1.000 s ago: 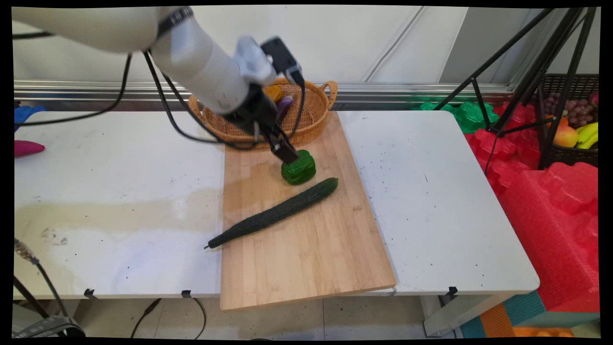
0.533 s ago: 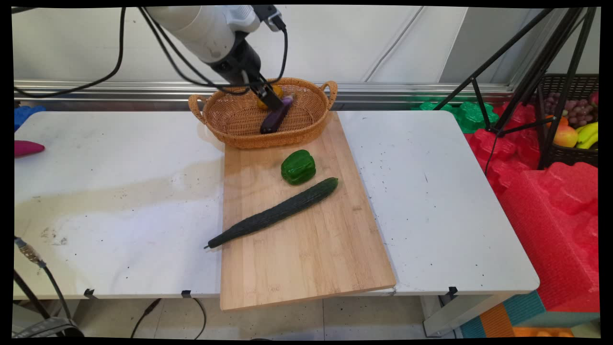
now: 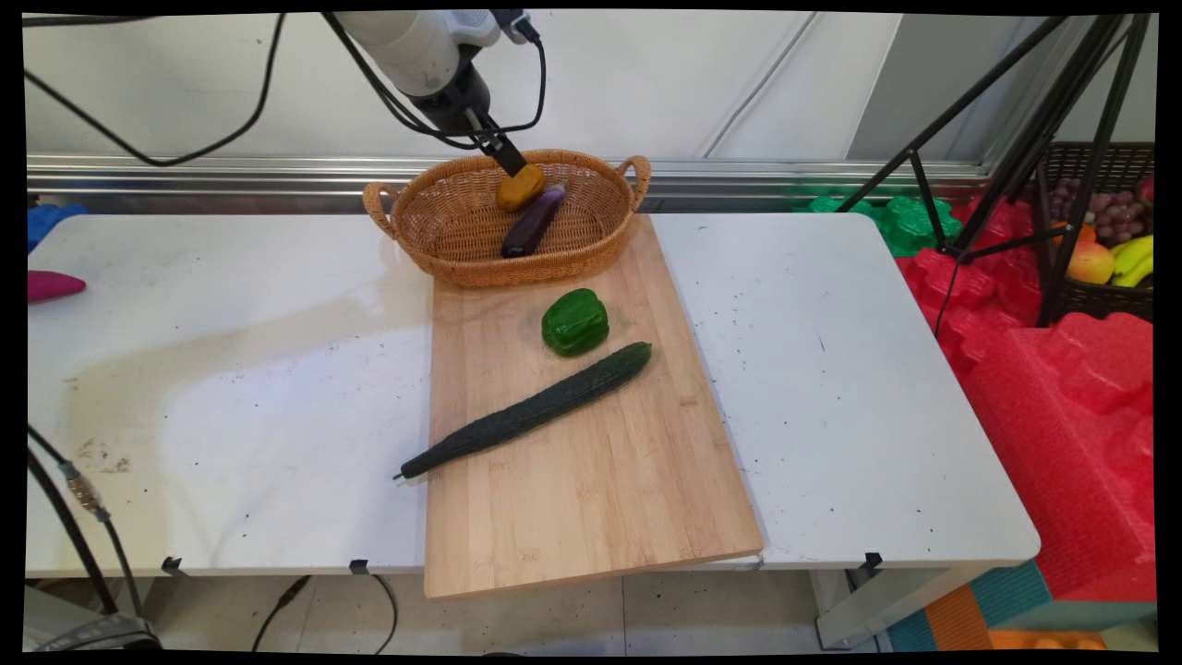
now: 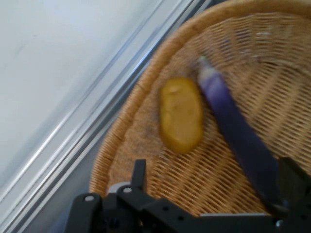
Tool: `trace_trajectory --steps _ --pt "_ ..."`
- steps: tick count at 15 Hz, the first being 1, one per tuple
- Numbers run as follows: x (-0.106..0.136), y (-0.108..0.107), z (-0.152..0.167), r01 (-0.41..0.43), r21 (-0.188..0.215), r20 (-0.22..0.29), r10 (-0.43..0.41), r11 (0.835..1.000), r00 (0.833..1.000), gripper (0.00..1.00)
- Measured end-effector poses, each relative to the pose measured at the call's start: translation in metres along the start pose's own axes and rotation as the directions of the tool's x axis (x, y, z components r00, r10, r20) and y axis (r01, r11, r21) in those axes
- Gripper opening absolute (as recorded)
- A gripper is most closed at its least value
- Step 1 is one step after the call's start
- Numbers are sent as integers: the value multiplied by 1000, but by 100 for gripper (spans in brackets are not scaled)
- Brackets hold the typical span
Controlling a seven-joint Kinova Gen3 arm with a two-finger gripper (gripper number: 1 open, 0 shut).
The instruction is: Pick up the potato from the vegetable basket
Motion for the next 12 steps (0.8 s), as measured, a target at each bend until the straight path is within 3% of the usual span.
trace_trajectory --steps 6,12 --pt "15 -15 63 -6 42 52 4 999 999 100" --pt "25 -17 120 -31 34 96 28 999 995 100"
